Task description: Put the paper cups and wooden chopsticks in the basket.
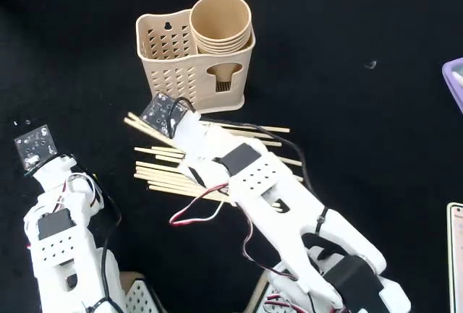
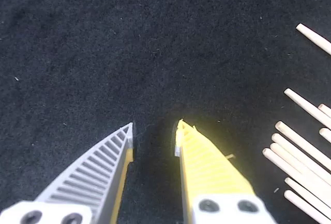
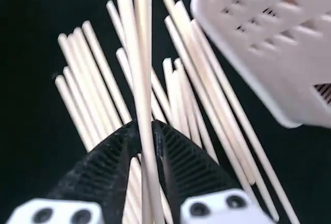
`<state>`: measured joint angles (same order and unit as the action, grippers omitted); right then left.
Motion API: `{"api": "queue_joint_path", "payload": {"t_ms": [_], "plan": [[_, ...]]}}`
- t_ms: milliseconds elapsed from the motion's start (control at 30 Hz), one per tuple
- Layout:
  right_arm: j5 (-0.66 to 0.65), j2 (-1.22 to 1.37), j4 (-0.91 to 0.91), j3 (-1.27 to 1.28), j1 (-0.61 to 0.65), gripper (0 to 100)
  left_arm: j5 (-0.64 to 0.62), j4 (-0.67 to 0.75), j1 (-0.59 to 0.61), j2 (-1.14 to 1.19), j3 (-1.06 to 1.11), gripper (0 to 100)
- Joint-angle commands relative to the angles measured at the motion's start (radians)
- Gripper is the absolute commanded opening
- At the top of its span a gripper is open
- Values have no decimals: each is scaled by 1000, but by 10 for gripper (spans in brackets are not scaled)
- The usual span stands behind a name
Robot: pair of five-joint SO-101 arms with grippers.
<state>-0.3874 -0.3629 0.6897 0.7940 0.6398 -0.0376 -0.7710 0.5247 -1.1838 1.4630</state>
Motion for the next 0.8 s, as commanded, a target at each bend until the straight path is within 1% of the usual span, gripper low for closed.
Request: {"api": "queue_joint_path", "payload": {"t_ms": [0,100,200,333,467,767], "plan": [[17,-50,-114,1,-8,11,0,17,7,-15,-67,145],[17,-56,-155,-5,3,11,0,17,7,-15,-68,145],[17,-58,-199,-8,48,11,0,17,7,-15,-68,145],[17,-51,-310,-8,114,11,0,17,7,-15,-68,145],[17,-50,-416,-22,124,11,0,17,7,-15,-67,145],[18,-56,-416,-211,123,11,0,17,7,-15,-67,145]]}}
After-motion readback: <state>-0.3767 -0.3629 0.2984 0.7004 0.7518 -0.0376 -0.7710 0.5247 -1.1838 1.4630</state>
